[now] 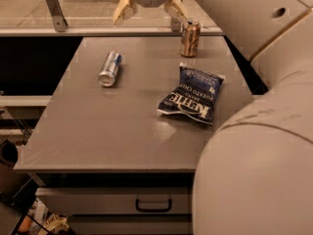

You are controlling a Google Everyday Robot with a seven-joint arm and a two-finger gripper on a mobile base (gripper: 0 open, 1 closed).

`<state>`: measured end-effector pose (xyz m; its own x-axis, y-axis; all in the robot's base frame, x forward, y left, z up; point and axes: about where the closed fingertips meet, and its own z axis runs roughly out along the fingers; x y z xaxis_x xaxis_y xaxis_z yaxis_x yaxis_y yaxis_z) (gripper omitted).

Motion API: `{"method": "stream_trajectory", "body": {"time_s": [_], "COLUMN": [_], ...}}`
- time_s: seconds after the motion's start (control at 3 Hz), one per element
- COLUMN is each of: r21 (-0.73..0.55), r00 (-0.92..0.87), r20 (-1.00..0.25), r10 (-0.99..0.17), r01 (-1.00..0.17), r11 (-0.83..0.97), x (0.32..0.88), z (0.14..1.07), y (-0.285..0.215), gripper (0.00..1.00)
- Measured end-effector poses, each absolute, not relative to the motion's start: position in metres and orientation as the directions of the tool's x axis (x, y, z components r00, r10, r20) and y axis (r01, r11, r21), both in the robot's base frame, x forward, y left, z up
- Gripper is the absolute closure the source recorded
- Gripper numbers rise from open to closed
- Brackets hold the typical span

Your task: Place redbull can upright

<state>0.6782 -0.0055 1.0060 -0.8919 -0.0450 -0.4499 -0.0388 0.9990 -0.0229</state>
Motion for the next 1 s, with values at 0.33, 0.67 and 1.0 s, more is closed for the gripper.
{"method": "stream_trajectory", "body": {"time_s": [0.33,0.67,1.0], "r21": [-0.018,-0.014,-0.012], "r00": [-0.900,-0.914,-0.930], "r20": [-0.435,-0.404,-0.364], "r10": [-0.032,-0.033,-0.046], "r01": [-0.027,-0.030,-0.044], "r11": [0.999,0.999,0.999], "x": [0.686,0.694,0.703], "z": [0.990,0.970,0.953], "y": [0.025,0.047,0.063], "gripper": [0.00,0.00,0.00]}}
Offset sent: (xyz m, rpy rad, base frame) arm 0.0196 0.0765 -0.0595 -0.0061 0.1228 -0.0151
